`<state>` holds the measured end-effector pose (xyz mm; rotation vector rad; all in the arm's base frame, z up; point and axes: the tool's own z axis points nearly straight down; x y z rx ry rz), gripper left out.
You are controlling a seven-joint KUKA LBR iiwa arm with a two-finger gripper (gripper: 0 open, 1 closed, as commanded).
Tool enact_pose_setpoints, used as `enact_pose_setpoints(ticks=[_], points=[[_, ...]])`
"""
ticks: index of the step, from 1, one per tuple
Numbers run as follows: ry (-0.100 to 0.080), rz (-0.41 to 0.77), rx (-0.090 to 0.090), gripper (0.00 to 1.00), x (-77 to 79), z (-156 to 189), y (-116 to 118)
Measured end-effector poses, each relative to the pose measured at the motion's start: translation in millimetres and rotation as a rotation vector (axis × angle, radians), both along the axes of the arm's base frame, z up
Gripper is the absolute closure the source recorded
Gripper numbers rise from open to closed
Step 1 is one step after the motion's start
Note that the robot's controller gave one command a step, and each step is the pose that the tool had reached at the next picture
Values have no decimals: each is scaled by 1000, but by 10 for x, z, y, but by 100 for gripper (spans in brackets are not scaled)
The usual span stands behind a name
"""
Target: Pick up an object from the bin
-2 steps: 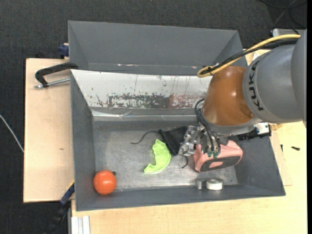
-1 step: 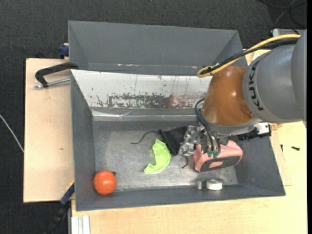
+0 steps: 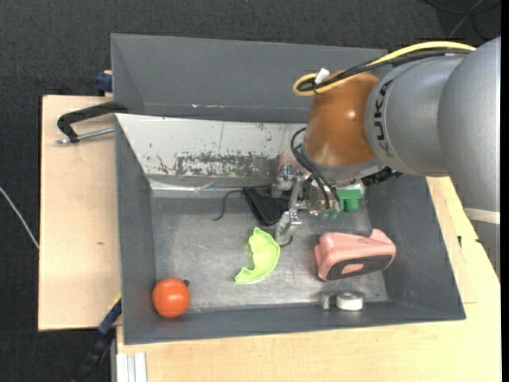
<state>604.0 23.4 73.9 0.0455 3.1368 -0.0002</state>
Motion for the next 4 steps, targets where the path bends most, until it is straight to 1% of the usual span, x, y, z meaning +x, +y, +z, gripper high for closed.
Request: enact_pose_setpoints(ticks=[1, 2, 3, 4], points=[[-9, 1, 2, 100, 26, 33, 12], [-9, 1, 2, 100, 26, 33, 12], [3, 1, 1, 100, -53, 666, 82], [-6, -2, 2, 100, -34, 1030, 73]])
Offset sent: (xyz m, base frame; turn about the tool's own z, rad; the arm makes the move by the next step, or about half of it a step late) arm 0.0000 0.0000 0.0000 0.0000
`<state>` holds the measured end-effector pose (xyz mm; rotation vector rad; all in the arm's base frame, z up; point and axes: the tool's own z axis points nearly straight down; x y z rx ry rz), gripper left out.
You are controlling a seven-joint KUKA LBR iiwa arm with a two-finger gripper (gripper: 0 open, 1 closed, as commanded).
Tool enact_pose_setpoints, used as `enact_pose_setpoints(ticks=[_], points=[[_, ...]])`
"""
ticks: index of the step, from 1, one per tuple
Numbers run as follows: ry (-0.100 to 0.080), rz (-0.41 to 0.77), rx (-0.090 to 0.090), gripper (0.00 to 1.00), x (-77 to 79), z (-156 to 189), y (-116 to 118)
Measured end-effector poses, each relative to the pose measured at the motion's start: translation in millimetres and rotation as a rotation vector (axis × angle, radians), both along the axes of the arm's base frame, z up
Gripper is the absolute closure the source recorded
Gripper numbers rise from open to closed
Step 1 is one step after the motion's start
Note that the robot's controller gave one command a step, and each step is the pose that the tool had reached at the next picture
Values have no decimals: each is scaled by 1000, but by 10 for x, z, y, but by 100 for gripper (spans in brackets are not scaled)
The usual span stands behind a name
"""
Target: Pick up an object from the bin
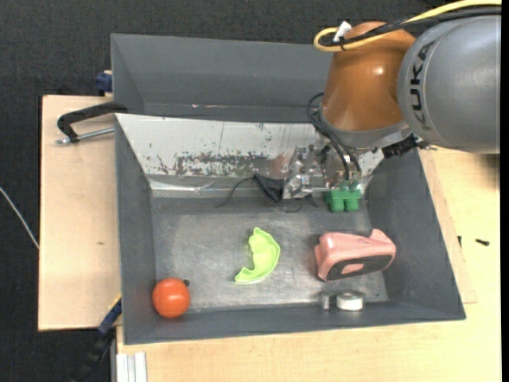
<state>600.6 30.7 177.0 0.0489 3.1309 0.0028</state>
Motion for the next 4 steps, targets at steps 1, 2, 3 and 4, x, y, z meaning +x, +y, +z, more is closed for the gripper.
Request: enact_pose_setpoints(ticks=[1, 2, 3, 4], points=[[6, -14, 0, 100, -53, -219, -28], [3, -68, 1, 0, -78, -1032, -157], [-4, -68, 2, 100, -52, -999, -152], [-4, -68, 2, 100, -52, -999, -152]])
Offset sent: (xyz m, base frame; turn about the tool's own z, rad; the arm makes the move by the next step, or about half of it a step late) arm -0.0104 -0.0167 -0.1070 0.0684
